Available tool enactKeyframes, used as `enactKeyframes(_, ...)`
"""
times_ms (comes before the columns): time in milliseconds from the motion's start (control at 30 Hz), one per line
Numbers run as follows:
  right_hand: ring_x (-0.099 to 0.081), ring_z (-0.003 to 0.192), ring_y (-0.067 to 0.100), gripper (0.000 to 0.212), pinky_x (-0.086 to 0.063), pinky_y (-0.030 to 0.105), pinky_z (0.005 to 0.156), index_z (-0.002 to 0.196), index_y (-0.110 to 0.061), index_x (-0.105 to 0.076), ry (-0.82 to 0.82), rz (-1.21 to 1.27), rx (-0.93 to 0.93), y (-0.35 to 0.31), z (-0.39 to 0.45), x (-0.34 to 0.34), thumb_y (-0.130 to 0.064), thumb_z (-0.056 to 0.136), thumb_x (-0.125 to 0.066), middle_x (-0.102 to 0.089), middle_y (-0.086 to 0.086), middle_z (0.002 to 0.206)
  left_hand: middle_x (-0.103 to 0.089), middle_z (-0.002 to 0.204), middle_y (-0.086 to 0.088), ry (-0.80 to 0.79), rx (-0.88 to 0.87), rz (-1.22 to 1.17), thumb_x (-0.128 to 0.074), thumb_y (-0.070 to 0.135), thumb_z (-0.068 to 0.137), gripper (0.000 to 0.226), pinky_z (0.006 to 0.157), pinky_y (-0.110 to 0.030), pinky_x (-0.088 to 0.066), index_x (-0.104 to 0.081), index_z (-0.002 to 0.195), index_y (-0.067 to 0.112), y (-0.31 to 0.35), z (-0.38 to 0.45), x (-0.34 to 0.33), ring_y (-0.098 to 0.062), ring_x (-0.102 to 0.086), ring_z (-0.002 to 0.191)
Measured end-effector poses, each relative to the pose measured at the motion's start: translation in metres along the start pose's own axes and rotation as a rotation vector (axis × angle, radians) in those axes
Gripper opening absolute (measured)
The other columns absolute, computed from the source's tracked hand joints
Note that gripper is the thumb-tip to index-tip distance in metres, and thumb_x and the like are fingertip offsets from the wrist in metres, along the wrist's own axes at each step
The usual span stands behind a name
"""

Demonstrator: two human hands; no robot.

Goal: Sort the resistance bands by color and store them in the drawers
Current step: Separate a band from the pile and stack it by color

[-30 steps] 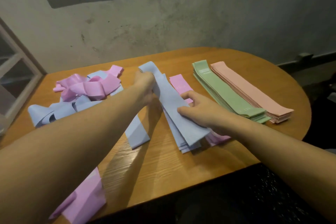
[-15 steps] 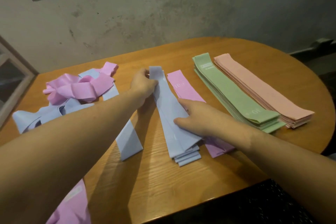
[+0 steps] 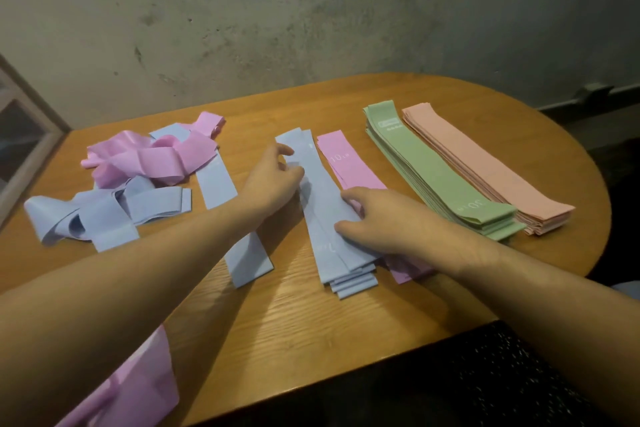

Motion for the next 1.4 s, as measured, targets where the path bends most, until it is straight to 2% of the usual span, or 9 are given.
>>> enactKeyframes(167, -0.064, 0.104, 0.022, 0.054, -0.046, 0.029, 0.078, 0.142, -0.029, -0.049, -0.012, 0.021, -0.049, 0.003, -0.012, 0.006, -0.040, 0.091, -0.061, -0.065, 0.001, 0.125, -0.072, 0.079, -0.003, -0.177, -0.161, 0.169, -0.052, 0.031, 0.099, 0.026, 0.075, -0.047, -0.059, -0.046, 0.125, 0.034, 0.011, -0.053, -0.014, -0.016, -0.068, 0.070)
enactKeyframes(333, -0.066, 0.056, 0.029, 0.041, -0.062, 0.047, 0.059, 0.132, -0.026, -0.053, -0.144, 0.341, -0.141, 0.010, -0.029, -0.005, -0.012, 0.095, -0.062, -0.065, 0.016, 0.098, -0.070, 0.071, 0.006, -0.267, -0.191, 0.203, -0.048, 0.043, 0.101, 0.031, 0.077, -0.039, -0.056, -0.044, 0.131, 0.034, 0.001, -0.086, -0.028, -0.009, -0.067, 0.067)
enactKeyframes(467, -0.063, 0.051, 0.018, 0.034, -0.056, 0.030, 0.049, 0.126, -0.016, -0.059, -0.082, 0.591, -0.131, 0.001, -0.037, 0.003, -0.001, 0.095, -0.061, -0.062, 0.020, 0.095, -0.073, 0.069, 0.009, -0.251, -0.191, 0.087, -0.040, 0.046, 0.104, 0.029, 0.076, -0.036, -0.055, -0.042, 0.131, 0.036, -0.001, -0.096, -0.030, -0.007, -0.066, 0.058)
enactKeyframes(633, -0.057, 0.043, 0.014, 0.028, -0.048, 0.026, 0.044, 0.121, -0.015, -0.061, -0.049, 0.702, -0.197, 0.008, -0.040, -0.012, -0.006, 0.094, -0.064, -0.061, 0.013, 0.081, -0.071, 0.074, 0.016, -0.126, -0.227, 0.084, -0.038, 0.048, 0.103, 0.025, 0.088, -0.040, -0.053, -0.045, 0.127, 0.046, -0.004, -0.109, -0.023, -0.004, -0.064, 0.079)
enactKeyframes(700, -0.056, 0.046, 0.019, 0.023, -0.048, 0.030, 0.048, 0.114, -0.021, -0.063, -0.042, 0.586, -0.195, 0.012, -0.040, -0.016, -0.013, 0.093, -0.066, -0.062, 0.012, 0.076, -0.071, 0.078, 0.018, -0.104, -0.263, 0.085, -0.041, 0.047, 0.103, 0.022, 0.086, -0.038, -0.052, -0.046, 0.124, 0.048, -0.003, -0.116, -0.022, -0.003, -0.064, 0.083)
enactKeyframes(800, -0.059, 0.061, 0.019, 0.026, -0.053, 0.033, 0.054, 0.114, -0.025, -0.062, 0.018, 0.476, -0.147, 0.013, -0.042, -0.012, -0.019, 0.090, -0.070, -0.065, 0.010, 0.095, -0.070, 0.081, 0.017, -0.114, -0.302, 0.056, -0.047, 0.051, 0.100, 0.024, 0.081, -0.034, -0.053, -0.049, 0.123, 0.048, -0.003, -0.123, -0.023, 0.000, -0.063, 0.081)
enactKeyframes(1067, -0.061, 0.094, 0.001, 0.029, -0.052, 0.018, 0.071, 0.117, -0.030, -0.062, 0.080, 0.393, -0.030, 0.005, -0.057, -0.010, -0.024, 0.090, -0.069, -0.064, -0.011, 0.110, -0.063, 0.087, 0.012, -0.155, -0.402, 0.245, -0.067, 0.072, 0.077, 0.065, 0.072, -0.025, -0.054, -0.044, 0.132, 0.044, 0.012, -0.135, -0.027, -0.004, -0.061, 0.081)
enactKeyframes(1267, -0.058, 0.115, 0.009, 0.037, -0.052, 0.037, 0.098, 0.128, -0.033, -0.057, 0.111, 0.370, -0.014, 0.004, -0.066, -0.013, -0.030, 0.092, -0.067, -0.060, -0.007, 0.130, -0.062, 0.084, 0.013, -0.145, -0.441, 0.282, -0.063, 0.065, 0.085, 0.047, 0.074, -0.029, -0.055, -0.053, 0.125, 0.043, 0.014, -0.136, -0.028, -0.003, -0.059, 0.080)
enactKeyframes(1400, -0.059, 0.105, 0.009, 0.043, -0.053, 0.037, 0.094, 0.133, -0.035, -0.050, 0.185, 0.358, 0.028, -0.005, -0.067, -0.008, -0.028, 0.093, -0.065, -0.052, -0.005, 0.137, -0.062, 0.085, 0.010, -0.186, -0.421, 0.252, -0.065, 0.060, 0.087, 0.044, 0.072, -0.026, -0.055, -0.054, 0.125, 0.040, 0.014, -0.135, -0.030, -0.006, -0.060, 0.079)
Point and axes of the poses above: each hand's wrist, its own z-axis towards the middle knuckle, its own x-axis out of the back of the hand, y = z × x, the point moved 10 cm from there along z, towards the middle knuckle
